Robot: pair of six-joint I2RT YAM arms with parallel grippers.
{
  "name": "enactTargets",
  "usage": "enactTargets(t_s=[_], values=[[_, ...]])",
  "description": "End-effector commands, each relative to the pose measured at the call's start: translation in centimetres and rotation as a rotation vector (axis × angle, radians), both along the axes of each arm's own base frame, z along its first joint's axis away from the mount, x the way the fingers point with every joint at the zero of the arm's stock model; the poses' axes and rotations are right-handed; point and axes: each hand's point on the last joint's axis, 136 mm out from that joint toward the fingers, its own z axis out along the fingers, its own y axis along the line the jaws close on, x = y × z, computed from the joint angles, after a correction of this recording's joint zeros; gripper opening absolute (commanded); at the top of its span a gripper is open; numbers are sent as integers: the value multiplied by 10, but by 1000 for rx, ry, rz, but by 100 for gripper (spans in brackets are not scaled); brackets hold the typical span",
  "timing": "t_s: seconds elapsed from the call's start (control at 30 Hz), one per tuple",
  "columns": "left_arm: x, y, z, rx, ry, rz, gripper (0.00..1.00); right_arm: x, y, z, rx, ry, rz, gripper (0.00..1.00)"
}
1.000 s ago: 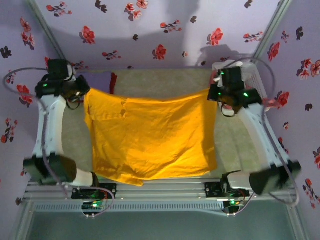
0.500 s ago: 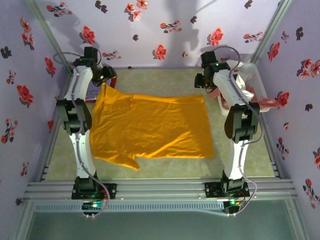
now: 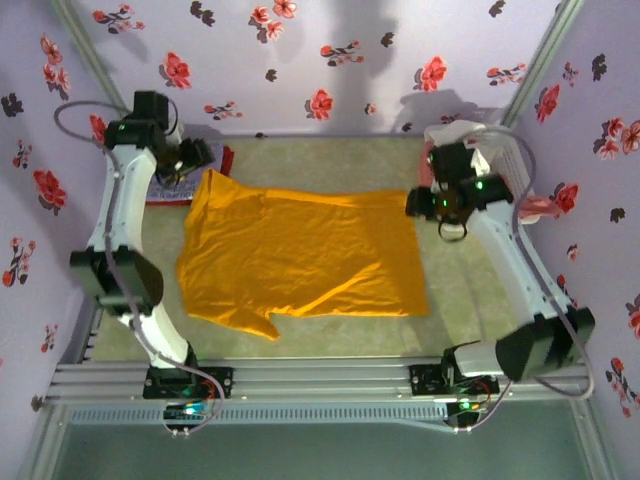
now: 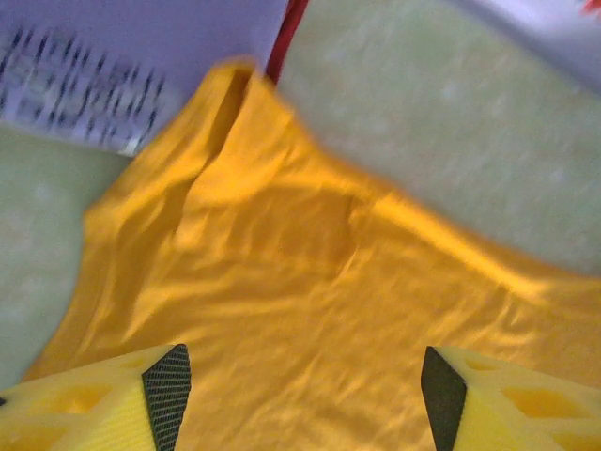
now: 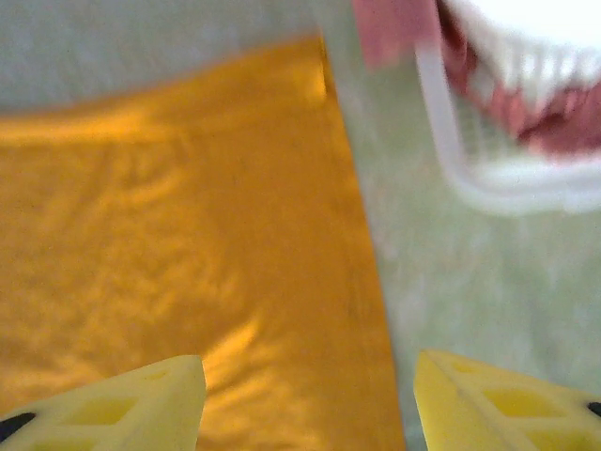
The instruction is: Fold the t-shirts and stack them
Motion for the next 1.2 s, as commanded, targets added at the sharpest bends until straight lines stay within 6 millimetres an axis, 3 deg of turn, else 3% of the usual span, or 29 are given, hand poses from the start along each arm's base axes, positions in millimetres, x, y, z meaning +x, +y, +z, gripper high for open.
enactTargets(t_s=[0.0,0.13,0.3,0.6,0.87,1.17], values=[[-61,18,-35,27,163,22,68,-58,-2,-51,57,198,-106,58],[-108,26,-63,12,254,45,66,-97,-7,-84,60,300,-158,51],[-139,37,-87,-21,331,81,64,-124,-12,-122,59,389,-220,45],[-158,47,-108,-43,384,110,60,-126,-23,-175,24,405,-325,36],[-174,51,-129,-60,444,128,57,-122,-29,-199,-26,445,-338,34],[-187,56,-138,-71,483,141,55,-128,-32,-219,-18,481,-359,29]])
